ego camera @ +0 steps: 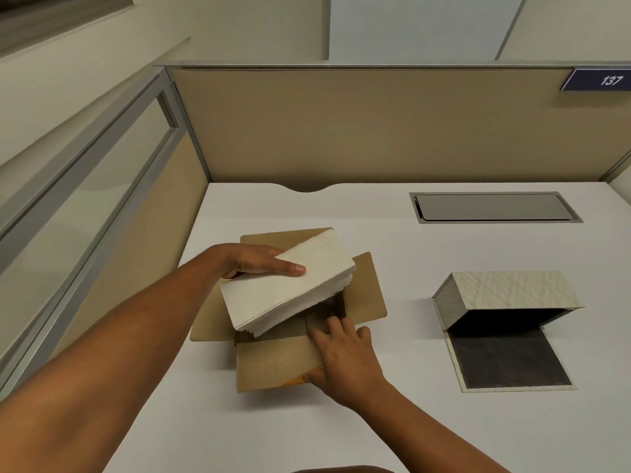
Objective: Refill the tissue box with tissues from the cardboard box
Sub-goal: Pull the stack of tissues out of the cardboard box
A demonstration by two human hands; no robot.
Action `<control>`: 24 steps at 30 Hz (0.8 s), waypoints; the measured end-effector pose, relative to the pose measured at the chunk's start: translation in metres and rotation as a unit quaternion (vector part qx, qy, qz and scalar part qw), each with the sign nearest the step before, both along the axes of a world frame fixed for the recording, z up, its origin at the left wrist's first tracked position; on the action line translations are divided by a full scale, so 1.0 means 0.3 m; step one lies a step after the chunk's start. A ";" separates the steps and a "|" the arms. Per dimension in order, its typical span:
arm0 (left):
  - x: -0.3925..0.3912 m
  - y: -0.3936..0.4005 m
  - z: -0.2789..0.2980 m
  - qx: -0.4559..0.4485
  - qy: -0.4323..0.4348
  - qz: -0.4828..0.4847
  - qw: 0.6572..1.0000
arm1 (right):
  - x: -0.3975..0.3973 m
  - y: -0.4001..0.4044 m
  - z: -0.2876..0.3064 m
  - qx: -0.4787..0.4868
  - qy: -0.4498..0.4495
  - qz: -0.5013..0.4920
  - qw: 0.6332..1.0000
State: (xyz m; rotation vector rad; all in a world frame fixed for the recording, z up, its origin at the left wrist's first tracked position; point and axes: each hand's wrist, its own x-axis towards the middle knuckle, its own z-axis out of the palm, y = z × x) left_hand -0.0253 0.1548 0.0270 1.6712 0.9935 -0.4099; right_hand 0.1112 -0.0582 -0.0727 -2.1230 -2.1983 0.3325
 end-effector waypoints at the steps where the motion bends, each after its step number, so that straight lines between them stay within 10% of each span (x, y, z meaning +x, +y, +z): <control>1: 0.003 -0.007 0.009 0.000 -0.001 0.004 1.000 | -0.001 -0.003 -0.003 0.003 0.004 -0.001 1.000; 6: 0.016 -0.038 0.047 -0.012 -0.001 0.031 0.999 | -0.003 -0.015 -0.007 0.010 0.041 -0.007 0.999; 10: 0.024 -0.067 0.078 -0.020 -0.019 0.065 0.998 | 0.039 0.000 0.038 0.029 0.244 -0.101 0.964; 12: 0.035 -0.085 0.098 -0.029 -0.020 0.091 0.995 | 0.087 0.017 0.094 -0.014 0.429 -0.206 0.880; 15: 0.059 -0.113 0.113 -0.032 -0.042 0.133 0.990 | 0.173 0.049 0.140 -0.142 0.733 -0.313 0.588; 17: 0.077 -0.129 0.111 -0.027 -0.069 0.149 0.986 | 0.228 0.058 0.147 -0.154 0.816 -0.319 0.457; 24: 0.162 -0.215 0.120 -0.047 -0.052 0.142 0.987 | 0.365 0.058 0.173 -0.090 0.885 -0.322 0.324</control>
